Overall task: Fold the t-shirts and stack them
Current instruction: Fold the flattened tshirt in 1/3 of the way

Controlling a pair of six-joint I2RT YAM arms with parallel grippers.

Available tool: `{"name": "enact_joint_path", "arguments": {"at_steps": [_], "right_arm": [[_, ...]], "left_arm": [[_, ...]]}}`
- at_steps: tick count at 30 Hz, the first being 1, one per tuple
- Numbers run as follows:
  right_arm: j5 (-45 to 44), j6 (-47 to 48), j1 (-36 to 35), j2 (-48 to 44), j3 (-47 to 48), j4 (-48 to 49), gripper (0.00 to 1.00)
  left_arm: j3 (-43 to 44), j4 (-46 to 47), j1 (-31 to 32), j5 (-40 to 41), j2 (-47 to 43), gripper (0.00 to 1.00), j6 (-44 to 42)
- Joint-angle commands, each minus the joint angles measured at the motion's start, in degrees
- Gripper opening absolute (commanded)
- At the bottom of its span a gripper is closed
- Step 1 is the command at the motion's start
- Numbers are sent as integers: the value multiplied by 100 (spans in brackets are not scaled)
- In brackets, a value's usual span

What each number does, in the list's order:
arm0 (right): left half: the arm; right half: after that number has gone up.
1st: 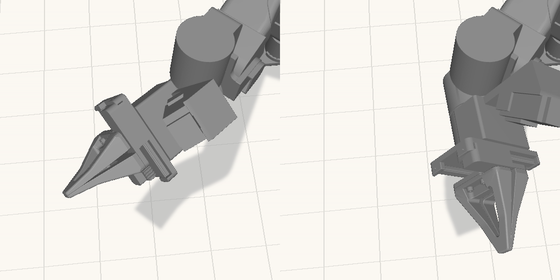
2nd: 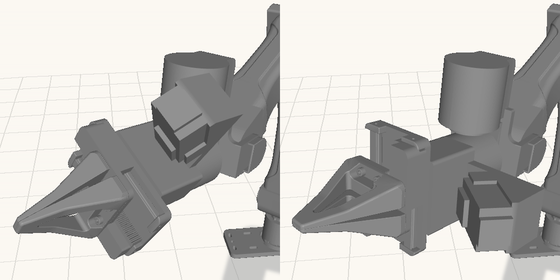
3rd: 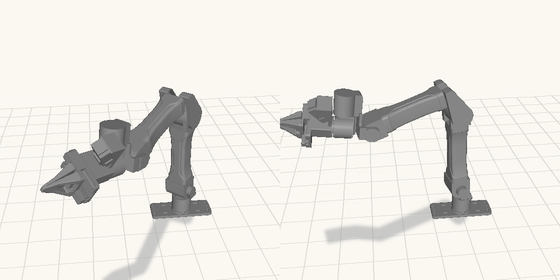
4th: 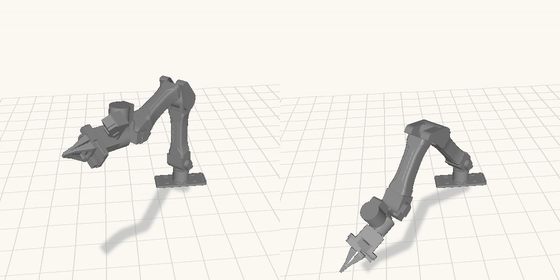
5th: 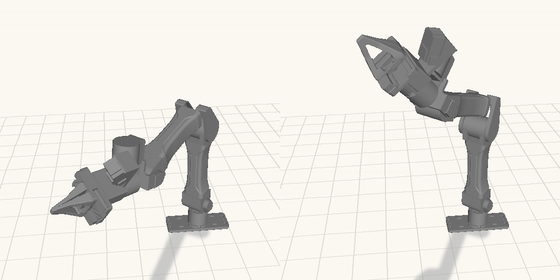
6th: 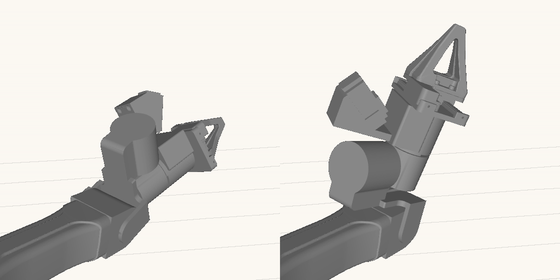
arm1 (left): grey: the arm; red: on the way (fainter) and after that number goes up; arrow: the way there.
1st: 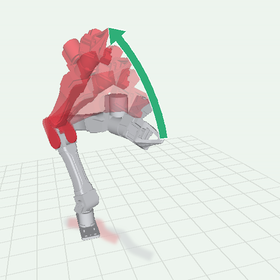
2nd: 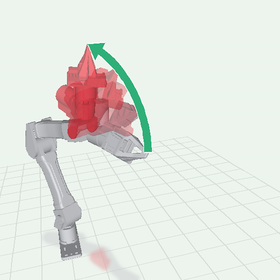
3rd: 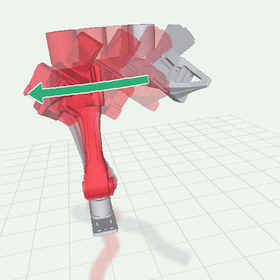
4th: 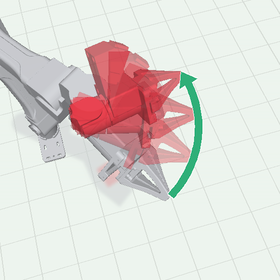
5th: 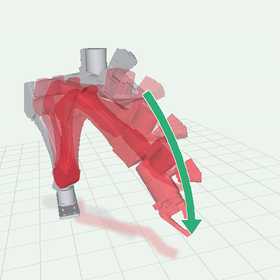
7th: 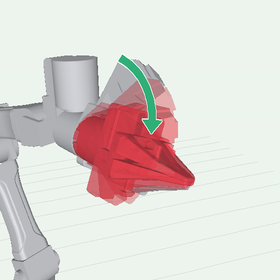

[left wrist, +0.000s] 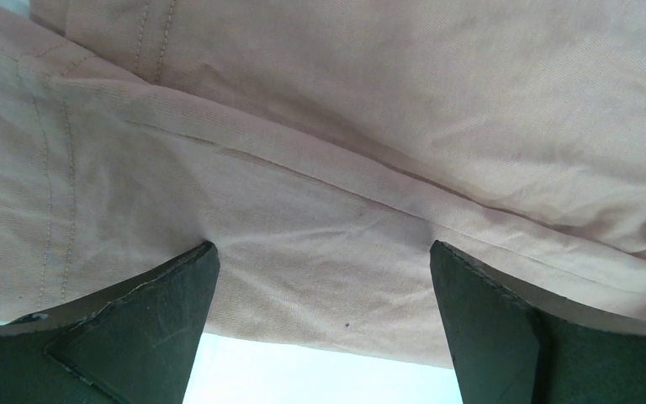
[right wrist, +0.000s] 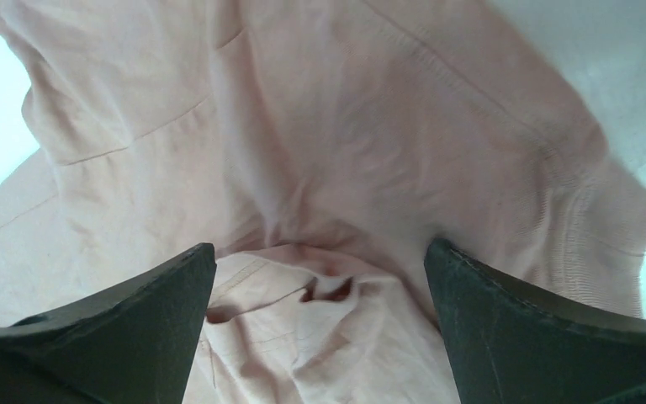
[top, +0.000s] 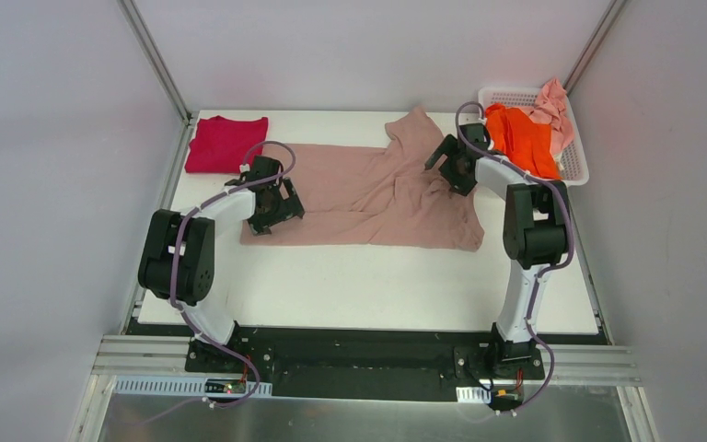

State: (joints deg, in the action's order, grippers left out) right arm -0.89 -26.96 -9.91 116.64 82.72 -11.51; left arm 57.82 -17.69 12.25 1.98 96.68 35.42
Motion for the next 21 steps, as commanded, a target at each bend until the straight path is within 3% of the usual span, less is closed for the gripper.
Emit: {"name": "enact_joint_path", "arguments": {"at_steps": [1,7,14,16,21], "right_arm": [[-71,182,-2,-446,190,-16,100],[-61,543,-498,-1187,-126,-555,100],[-1538,182,-1227,-1943,-813,-1408,100],[-1835,-6,-1340,-2018,-1072,-1623,100],[-1520,-122,-1346,-2015,-1688,-1289,100]], "left_arm": [[-284,-196,-101,39,51,99,-36],[-100,-164,-84,-358,-238,99,-42],[212,-164,-42,-605,-606,99,35],[324,-157,-24,-544,-563,99,61],[588,-138,-21,-443,96,99,53]]}}
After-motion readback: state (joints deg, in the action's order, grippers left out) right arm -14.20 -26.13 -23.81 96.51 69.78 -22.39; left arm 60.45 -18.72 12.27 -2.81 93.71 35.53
